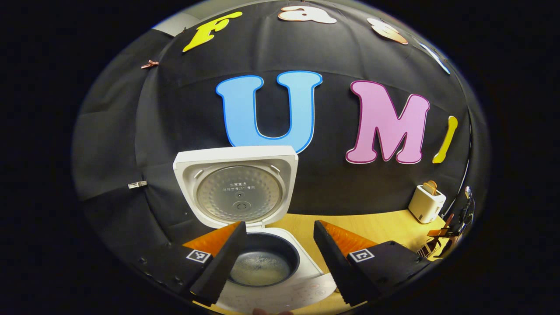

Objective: Close the left gripper, press the button to open the rice cooker; take a wooden spoon from the chopstick holder with the right hand, scoop a spoonful of rice and pour it into the rice cooker, then put the wooden spoon back into the chopstick holder.

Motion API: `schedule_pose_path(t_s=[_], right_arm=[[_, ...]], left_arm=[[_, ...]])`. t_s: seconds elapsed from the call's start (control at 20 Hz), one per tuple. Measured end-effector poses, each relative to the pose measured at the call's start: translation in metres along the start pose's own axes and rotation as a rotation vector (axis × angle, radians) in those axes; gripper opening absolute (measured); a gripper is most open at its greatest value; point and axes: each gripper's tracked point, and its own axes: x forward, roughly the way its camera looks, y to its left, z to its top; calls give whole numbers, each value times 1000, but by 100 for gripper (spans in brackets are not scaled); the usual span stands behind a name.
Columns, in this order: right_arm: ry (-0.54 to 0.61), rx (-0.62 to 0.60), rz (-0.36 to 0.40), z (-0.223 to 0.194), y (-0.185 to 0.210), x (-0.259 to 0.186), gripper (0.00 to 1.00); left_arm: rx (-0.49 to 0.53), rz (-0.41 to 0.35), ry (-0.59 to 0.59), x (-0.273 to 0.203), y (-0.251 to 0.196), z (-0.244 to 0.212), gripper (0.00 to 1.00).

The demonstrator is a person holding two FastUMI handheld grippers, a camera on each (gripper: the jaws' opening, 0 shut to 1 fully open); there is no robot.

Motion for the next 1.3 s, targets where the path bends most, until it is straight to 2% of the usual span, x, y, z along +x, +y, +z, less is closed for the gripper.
schedule_pose_path(t_s=[0.05,0.1,0.15,0.5,0.6,0.8,0.9,1.05,1.3], right_arm=[[-16,3,1,5,1,-4,24],[-34,7,1,12,3,-7,12],[-50,12,13,18,7,-14,21],[-176,-9,3,72,23,-62,21],[-232,-32,34,92,44,-81,21],[-276,-68,146,108,111,-106,21],[-265,-97,200,99,145,-108,21],[-201,-160,257,59,188,-97,21],[-67,-317,257,-25,221,-67,21]], left_arm=[[-2,-3,0,-2,0,-1,99],[-3,-7,-2,-4,0,0,99],[-4,-11,-3,-5,-1,-3,99],[-36,-41,-11,-18,7,-8,99],[-39,-49,-18,-21,12,-8,99],[-58,-67,-36,-24,21,-4,99],[-57,-74,-45,-24,24,-1,99],[-51,-80,-45,-22,29,-1,98],[-34,-84,-29,-22,35,-6,96]])
